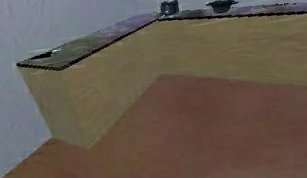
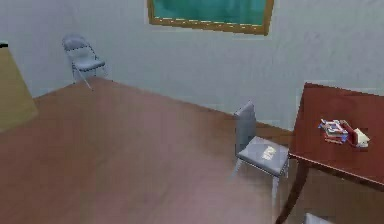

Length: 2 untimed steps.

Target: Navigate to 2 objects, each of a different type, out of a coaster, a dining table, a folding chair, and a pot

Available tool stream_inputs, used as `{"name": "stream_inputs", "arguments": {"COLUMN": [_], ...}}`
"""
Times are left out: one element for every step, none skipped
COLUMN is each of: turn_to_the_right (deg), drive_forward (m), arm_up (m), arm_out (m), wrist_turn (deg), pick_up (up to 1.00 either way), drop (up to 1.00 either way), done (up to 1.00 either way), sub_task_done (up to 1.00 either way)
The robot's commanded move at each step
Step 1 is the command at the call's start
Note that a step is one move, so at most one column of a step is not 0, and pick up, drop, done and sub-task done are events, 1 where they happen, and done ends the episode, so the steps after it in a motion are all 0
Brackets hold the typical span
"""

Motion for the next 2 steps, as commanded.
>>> {"name": "stream_inputs", "arguments": {"turn_to_the_right": [45.0,45.0], "drive_forward": [0.00,0.00], "arm_up": [0.00,0.00], "arm_out": [0.00,0.00], "wrist_turn": [0.0,0.0], "pick_up": [0.00,0.00], "drop": [0.00,0.00], "done": [0.00,0.00], "sub_task_done": [0.00,0.00]}}
